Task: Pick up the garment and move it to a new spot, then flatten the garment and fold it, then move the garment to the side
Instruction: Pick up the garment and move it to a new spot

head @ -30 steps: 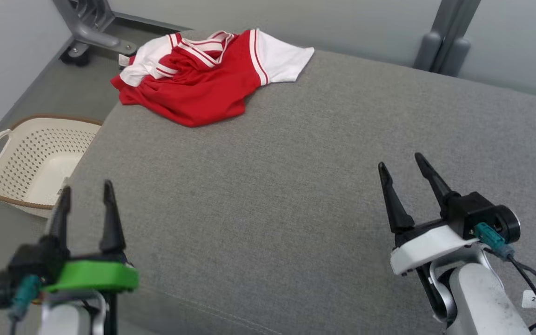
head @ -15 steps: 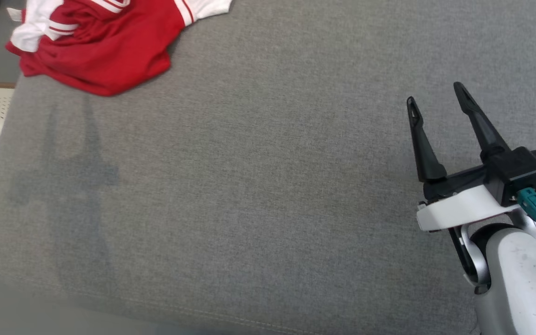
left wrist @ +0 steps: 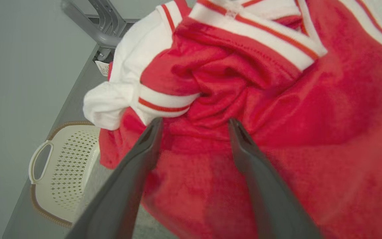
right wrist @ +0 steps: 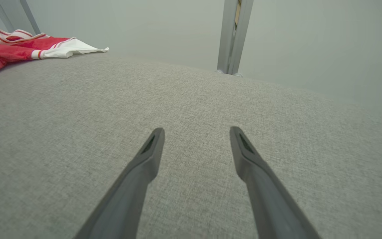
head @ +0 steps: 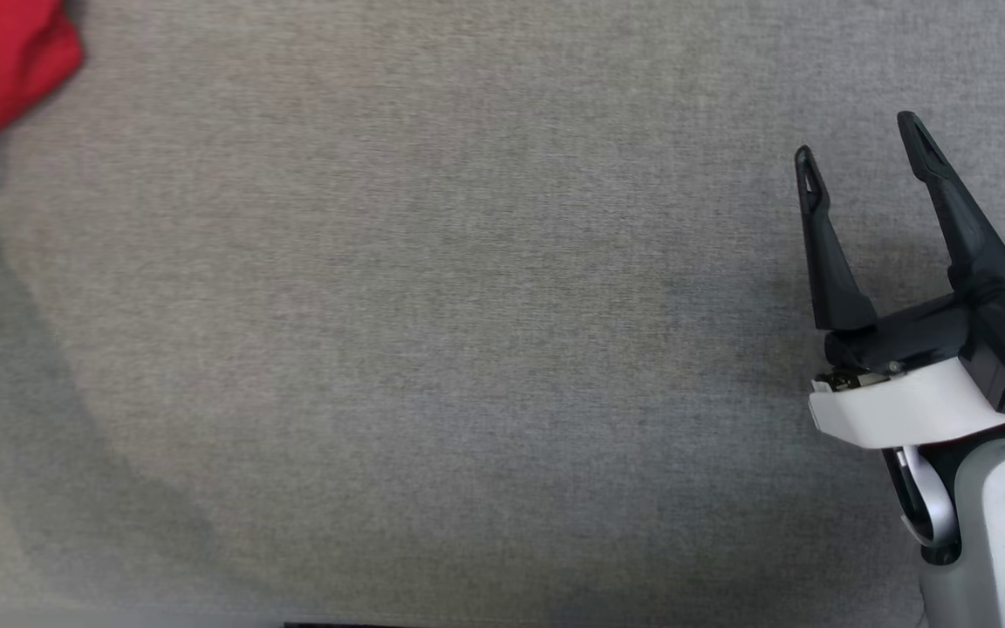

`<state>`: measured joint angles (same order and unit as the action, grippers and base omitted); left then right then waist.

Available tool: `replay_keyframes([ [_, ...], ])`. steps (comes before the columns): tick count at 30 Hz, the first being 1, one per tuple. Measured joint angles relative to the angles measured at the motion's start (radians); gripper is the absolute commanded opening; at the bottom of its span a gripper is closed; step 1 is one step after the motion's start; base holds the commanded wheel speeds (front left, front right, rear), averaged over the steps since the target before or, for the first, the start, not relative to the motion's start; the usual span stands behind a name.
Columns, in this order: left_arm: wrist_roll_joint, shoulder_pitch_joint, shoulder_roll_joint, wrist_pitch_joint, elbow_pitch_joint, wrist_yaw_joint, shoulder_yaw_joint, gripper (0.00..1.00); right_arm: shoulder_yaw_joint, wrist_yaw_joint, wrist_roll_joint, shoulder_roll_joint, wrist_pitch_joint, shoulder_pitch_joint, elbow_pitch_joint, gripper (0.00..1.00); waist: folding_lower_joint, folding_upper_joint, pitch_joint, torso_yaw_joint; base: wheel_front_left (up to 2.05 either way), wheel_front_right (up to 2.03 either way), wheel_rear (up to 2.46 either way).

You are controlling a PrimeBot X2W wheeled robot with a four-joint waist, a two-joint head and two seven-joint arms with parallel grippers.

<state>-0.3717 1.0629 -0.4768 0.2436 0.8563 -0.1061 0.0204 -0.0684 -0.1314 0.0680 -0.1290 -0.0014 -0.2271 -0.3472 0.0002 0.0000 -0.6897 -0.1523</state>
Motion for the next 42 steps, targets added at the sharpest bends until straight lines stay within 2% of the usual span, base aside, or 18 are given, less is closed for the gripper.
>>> replay_keyframes([
  [3, -0.008, 0.017, -0.001, -0.007, 0.050, -0.005, 0.002, 1.00, -0.006, 0.000, -0.002, 0.002, -0.006, -0.001, -0.007, 1.00, 0.0000, 0.0000, -0.024, 0.028, 0.00, 0.00, 0.00],
  [4, -0.013, 0.022, -0.001, -0.009, 0.058, -0.007, 0.004, 0.59, -0.006, 0.000, -0.002, 0.003, -0.009, -0.001, -0.007, 1.00, 0.0000, 0.0000, -0.029, 0.035, 0.00, 0.00, 0.00],
  [5, -0.020, 0.030, -0.002, -0.015, 0.068, -0.008, 0.006, 0.00, -0.005, 0.000, -0.002, 0.005, -0.012, -0.002, -0.007, 1.00, 0.0000, 0.0000, -0.033, 0.044, 0.00, 0.00, 0.00],
  [16, -0.025, 0.056, -0.049, -0.092, 0.095, -0.022, 0.086, 0.00, -0.027, 0.000, -0.017, 0.029, -0.070, -0.022, 0.071, 1.00, 0.0000, 0.0000, 0.028, 0.072, 0.00, 0.00, 0.00],
  [19, -0.022, 0.057, -0.070, -0.095, 0.075, -0.022, 0.143, 0.00, -0.029, 0.000, -0.027, 0.041, -0.091, -0.024, 0.113, 1.00, 0.0000, 0.0000, 0.068, 0.076, 0.00, 0.00, 0.00],
  [23, -0.042, 0.058, -0.082, -0.102, 0.005, -0.023, 0.233, 0.00, -0.031, 0.000, -0.044, 0.054, -0.121, -0.024, 0.173, 1.00, 0.0000, 0.0000, 0.134, 0.084, 0.00, 0.00, 0.00],
  [26, -0.069, 0.059, -0.101, -0.075, -0.088, -0.023, 0.347, 0.00, -0.026, 0.000, -0.062, 0.067, -0.152, -0.021, 0.233, 1.00, -0.0001, 0.0000, 0.212, 0.095, 0.00, 0.00, 0.00],
  [32, -0.145, 0.044, -0.110, -0.040, -0.263, -0.023, 0.497, 0.00, -0.001, 0.000, -0.086, 0.077, -0.187, 0.018, 0.308, 1.00, -0.0002, 0.0000, 0.339, 0.119, 0.00, 0.00, 0.00],
  [38, -0.221, 0.015, -0.102, -0.017, -0.445, -0.023, 0.606, 0.00, 0.028, 0.000, -0.137, 0.078, -0.209, 0.068, 0.347, 1.00, -0.0002, 0.0000, 0.461, 0.160, 0.00, 0.00, 0.00],
  [42, -0.275, -0.033, -0.064, -0.015, -0.542, -0.023, 0.663, 0.00, 0.045, 0.000, -0.149, 0.078, -0.215, 0.098, 0.366, 1.00, -0.0002, 0.0000, 0.516, 0.204, 0.00, 0.00, 0.00],
])
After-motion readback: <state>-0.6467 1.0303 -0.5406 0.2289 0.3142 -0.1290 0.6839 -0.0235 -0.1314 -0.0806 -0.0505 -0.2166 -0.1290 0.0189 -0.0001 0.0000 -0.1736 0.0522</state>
